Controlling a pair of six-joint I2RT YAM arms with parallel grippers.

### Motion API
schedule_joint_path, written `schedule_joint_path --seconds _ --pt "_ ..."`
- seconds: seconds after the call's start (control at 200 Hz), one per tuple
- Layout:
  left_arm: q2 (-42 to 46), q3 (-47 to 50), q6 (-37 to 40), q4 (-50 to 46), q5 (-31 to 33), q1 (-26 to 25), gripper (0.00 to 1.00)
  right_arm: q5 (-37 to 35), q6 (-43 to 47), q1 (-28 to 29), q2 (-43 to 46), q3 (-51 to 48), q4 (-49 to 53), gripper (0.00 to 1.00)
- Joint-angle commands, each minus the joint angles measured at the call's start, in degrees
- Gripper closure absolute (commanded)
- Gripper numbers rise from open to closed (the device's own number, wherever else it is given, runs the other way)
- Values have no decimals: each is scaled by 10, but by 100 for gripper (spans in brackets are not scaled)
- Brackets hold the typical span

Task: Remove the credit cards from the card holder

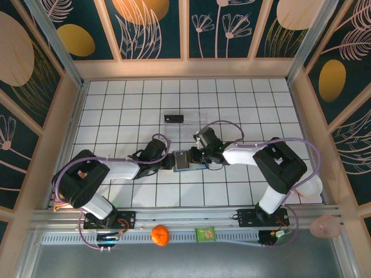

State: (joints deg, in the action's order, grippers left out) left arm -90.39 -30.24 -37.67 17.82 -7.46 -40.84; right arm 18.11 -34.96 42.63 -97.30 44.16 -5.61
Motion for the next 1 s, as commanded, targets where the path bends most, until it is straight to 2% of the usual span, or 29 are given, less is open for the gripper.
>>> schedule_joint_path --seconds 0.0,0.115,0.305,0.831,0.946,0.996 --pt "-23 1 9 -21 -2 -1 100 14 -7 4 -11 14 -14 80" --pt "-25 -1 10 -21 -8 -1 100 19 -10 2 -15 13 -17 82" --pt "-20 0 10 -24 -7 -1 100 5 -14 0 -11 7 -15 100" --pt "-20 5 14 -26 -5 -1 100 -133 8 1 60 -14 67 100" --pt "-12 3 16 -33 1 0 100 -99 27 9 99 -25 26 87" --pt "-3 1 18 -39 7 0 100 -83 36 9 101 -12 29 85"
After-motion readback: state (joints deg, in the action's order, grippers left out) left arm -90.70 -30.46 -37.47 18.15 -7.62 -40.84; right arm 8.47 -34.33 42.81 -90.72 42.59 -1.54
